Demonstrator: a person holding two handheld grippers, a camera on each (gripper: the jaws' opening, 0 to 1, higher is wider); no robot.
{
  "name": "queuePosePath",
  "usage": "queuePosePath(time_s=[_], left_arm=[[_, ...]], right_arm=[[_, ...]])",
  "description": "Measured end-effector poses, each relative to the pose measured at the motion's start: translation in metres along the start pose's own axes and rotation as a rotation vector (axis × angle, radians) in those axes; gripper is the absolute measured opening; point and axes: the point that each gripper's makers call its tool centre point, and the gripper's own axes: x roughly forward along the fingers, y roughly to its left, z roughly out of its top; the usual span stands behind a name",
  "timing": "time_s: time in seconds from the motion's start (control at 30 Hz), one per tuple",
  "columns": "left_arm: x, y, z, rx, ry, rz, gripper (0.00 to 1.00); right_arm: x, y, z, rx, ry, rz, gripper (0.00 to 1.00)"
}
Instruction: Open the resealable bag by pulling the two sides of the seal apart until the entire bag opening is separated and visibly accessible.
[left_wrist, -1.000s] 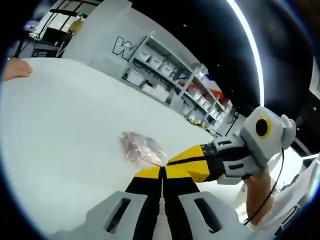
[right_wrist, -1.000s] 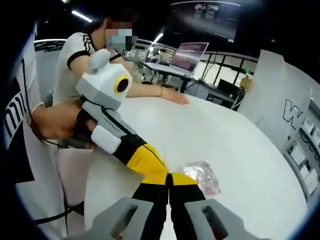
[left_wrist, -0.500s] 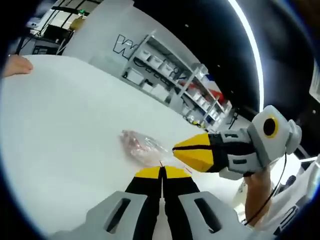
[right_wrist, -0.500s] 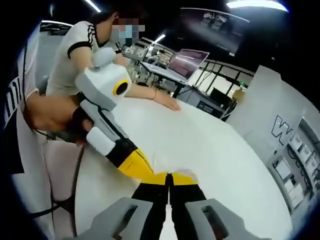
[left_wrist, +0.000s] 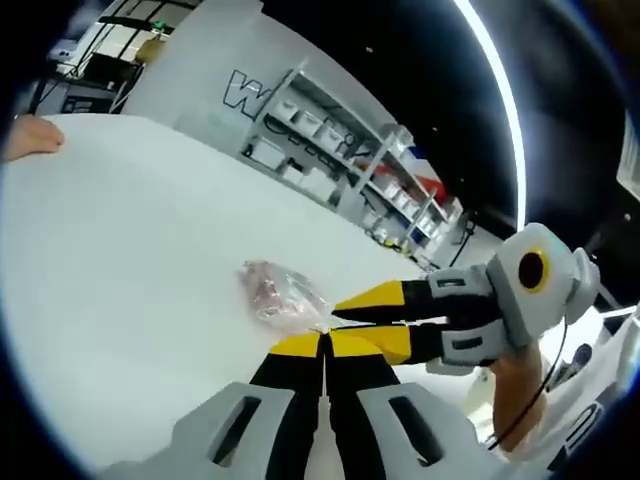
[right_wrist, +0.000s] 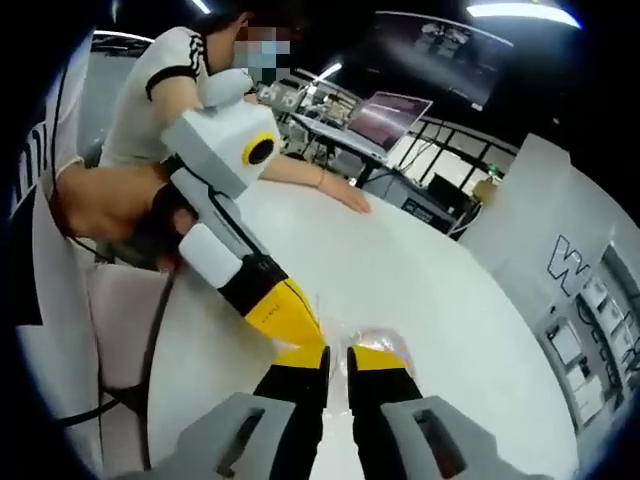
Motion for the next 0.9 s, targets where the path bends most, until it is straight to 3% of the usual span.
queuePosePath(time_s=[0.2,0.47,0.67,0.77,0.9], left_arm=[[0.002,-0.002,-0.005,0.003,0.021,-0.008,0.00],[0.005,-0.004,-0.014,-0.009,0.064,-0.020,0.00],[0.005,-0.005,-0.011,-0.024,0.049,-0.028,0.01],[0.004,-0.004,-0.010,-0.026,0.037,-0.024,0.01],[0.004,-0.005,-0.010,-0.023,0.034,-0.026,0.01]], right_arm=[[-0.001,-0.008,0.008,-0.024,-0.033,-0.049,0.00],[-0.022,-0.040,0.031,-0.095,-0.139,-0.251,0.00],[-0.021,-0.026,0.022,-0.083,-0.113,-0.204,0.00],[-0.020,-0.019,0.018,-0.082,-0.094,-0.188,0.08],[-0.020,-0.008,0.007,-0.084,-0.050,-0.175,0.10]])
